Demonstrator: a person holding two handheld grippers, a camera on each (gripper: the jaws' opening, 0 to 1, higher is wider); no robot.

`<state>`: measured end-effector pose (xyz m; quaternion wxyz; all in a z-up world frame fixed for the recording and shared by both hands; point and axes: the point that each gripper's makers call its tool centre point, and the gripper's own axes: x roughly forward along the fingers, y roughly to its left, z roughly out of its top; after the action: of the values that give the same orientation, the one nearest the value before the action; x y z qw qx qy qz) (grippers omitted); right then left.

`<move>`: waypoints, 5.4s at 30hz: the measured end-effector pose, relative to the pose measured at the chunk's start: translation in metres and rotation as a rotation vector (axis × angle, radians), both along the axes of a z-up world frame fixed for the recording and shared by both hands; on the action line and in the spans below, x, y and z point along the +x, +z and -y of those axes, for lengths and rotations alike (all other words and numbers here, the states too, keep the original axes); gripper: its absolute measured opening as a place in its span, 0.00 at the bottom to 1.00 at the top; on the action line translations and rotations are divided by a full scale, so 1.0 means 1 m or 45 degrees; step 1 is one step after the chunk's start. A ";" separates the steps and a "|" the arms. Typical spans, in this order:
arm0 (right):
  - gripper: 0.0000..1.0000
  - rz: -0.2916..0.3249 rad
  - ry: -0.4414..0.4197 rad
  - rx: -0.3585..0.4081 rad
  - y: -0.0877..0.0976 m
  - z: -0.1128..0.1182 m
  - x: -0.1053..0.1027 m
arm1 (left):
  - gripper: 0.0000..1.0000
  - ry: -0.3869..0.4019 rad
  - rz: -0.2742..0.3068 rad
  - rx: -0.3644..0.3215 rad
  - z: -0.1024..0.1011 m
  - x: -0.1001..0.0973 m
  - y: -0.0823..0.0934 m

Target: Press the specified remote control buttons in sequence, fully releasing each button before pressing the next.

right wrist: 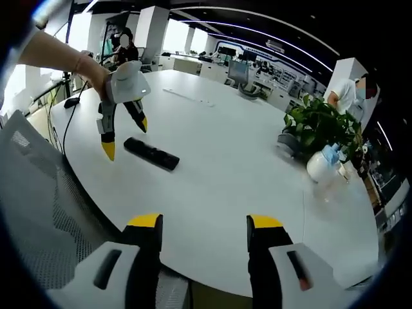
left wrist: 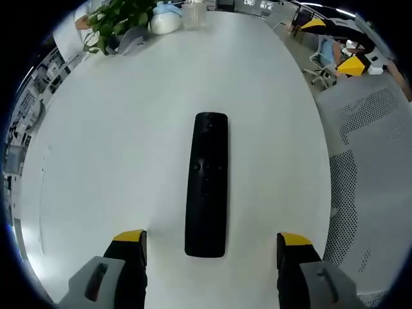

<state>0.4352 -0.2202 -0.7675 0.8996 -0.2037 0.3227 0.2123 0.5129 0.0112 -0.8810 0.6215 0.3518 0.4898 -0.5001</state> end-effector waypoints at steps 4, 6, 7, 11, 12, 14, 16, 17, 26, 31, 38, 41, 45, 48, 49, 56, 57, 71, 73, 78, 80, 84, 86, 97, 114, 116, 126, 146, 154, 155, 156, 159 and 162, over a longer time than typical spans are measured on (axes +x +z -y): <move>0.54 0.000 0.003 -0.005 0.000 0.000 0.000 | 0.86 0.003 -0.008 0.005 0.000 0.000 -0.001; 0.54 0.000 0.001 -0.009 0.000 0.000 0.000 | 0.86 -0.002 -0.009 0.008 0.001 0.000 -0.002; 0.54 0.000 0.001 -0.009 -0.001 0.001 0.000 | 0.86 -0.010 -0.007 0.009 0.001 0.000 -0.002; 0.54 0.000 -0.004 -0.007 -0.001 0.001 0.000 | 0.86 -0.007 -0.007 0.007 0.002 0.002 -0.002; 0.53 0.000 -0.003 -0.007 -0.001 0.001 0.000 | 0.86 -0.006 -0.006 0.005 0.003 0.002 -0.002; 0.53 -0.001 0.001 -0.009 -0.001 0.001 -0.001 | 0.84 -0.005 -0.001 0.007 0.002 0.003 -0.002; 0.53 -0.002 0.004 -0.013 -0.001 0.000 -0.001 | 0.83 -0.012 0.005 0.010 0.002 0.005 -0.002; 0.53 -0.003 0.004 -0.015 -0.001 0.000 -0.001 | 0.83 -0.011 0.007 0.010 0.002 0.005 -0.002; 0.52 -0.013 0.019 -0.022 -0.003 -0.001 -0.002 | 0.75 -0.011 0.035 0.031 0.001 0.011 -0.002; 0.54 -0.011 0.034 -0.006 -0.002 -0.004 -0.002 | 0.72 -0.030 0.042 0.040 0.003 0.009 -0.001; 0.53 -0.025 0.070 -0.046 -0.005 -0.006 -0.003 | 0.64 -0.044 0.044 0.034 0.006 0.009 0.000; 0.54 -0.029 0.079 -0.050 -0.005 -0.007 -0.004 | 0.47 -0.038 0.051 0.016 0.007 0.012 0.003; 0.53 -0.031 0.081 -0.055 -0.006 -0.006 -0.004 | 0.41 -0.038 0.055 0.018 0.008 0.011 0.003; 0.53 -0.031 0.086 -0.054 -0.006 -0.007 -0.004 | 0.32 -0.045 0.058 0.017 0.010 0.011 0.003; 0.53 -0.031 0.086 -0.057 -0.006 -0.007 -0.004 | 0.27 -0.056 0.065 0.019 0.010 0.011 0.003; 0.52 -0.030 0.082 -0.059 -0.006 -0.006 -0.004 | 0.24 -0.060 0.067 0.015 0.011 0.011 0.002; 0.52 -0.031 0.083 -0.059 -0.006 -0.006 -0.004 | 0.24 -0.061 0.067 0.014 0.011 0.011 0.002; 0.50 -0.051 0.075 -0.070 -0.010 -0.005 -0.004 | 0.24 -0.028 0.092 -0.052 0.010 0.007 0.002; 0.50 -0.056 0.075 -0.072 -0.010 -0.004 -0.005 | 0.23 -0.032 0.093 -0.058 0.010 0.005 0.002; 0.49 -0.066 0.081 -0.073 -0.011 -0.005 -0.006 | 0.23 -0.055 0.098 -0.073 0.011 -0.001 0.003; 0.49 -0.069 0.082 -0.072 -0.012 -0.005 -0.006 | 0.23 -0.065 0.097 -0.079 0.011 -0.004 0.003; 0.49 -0.078 0.087 -0.075 -0.013 -0.005 -0.007 | 0.23 -0.069 0.097 -0.082 0.012 -0.006 0.003; 0.49 -0.085 0.091 -0.078 -0.014 -0.005 -0.007 | 0.23 -0.073 0.095 -0.081 0.012 -0.009 0.003; 0.47 -0.096 0.098 -0.088 -0.016 -0.005 -0.008 | 0.23 -0.140 0.086 -0.059 0.014 -0.023 0.003; 0.46 -0.117 0.112 -0.100 -0.019 -0.006 -0.010 | 0.23 -0.169 0.079 -0.056 0.015 -0.032 0.003; 0.45 -0.117 0.113 -0.100 -0.019 -0.006 -0.010 | 0.23 -0.171 0.078 -0.054 0.015 -0.033 0.003; 0.44 -0.128 0.120 -0.106 -0.020 -0.006 -0.011 | 0.23 -0.181 0.075 -0.053 0.015 -0.039 0.003; 0.41 -0.145 0.131 -0.104 -0.023 -0.007 -0.013 | 0.23 -0.190 0.072 -0.056 0.017 -0.050 0.003; 0.41 -0.159 0.145 -0.114 -0.025 -0.008 -0.015 | 0.23 -0.199 0.072 -0.055 0.018 -0.054 0.003; 0.41 -0.160 0.146 -0.115 -0.025 -0.008 -0.015 | 0.23 -0.200 0.072 -0.055 0.018 -0.055 0.003; 0.41 -0.161 0.146 -0.115 -0.025 -0.008 -0.015 | 0.23 -0.200 0.072 -0.055 0.018 -0.055 0.003; 0.41 -0.165 0.148 -0.115 -0.026 -0.008 -0.015 | 0.23 -0.200 0.069 -0.058 0.018 -0.057 0.003; 0.40 -0.168 0.151 -0.116 -0.026 -0.008 -0.015 | 0.23 -0.203 0.067 -0.056 0.019 -0.058 0.003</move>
<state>0.4201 -0.2117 -0.7935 0.8522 -0.2486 0.3779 0.2631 0.4549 -0.0074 -0.8781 0.6000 0.3889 0.4325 -0.5493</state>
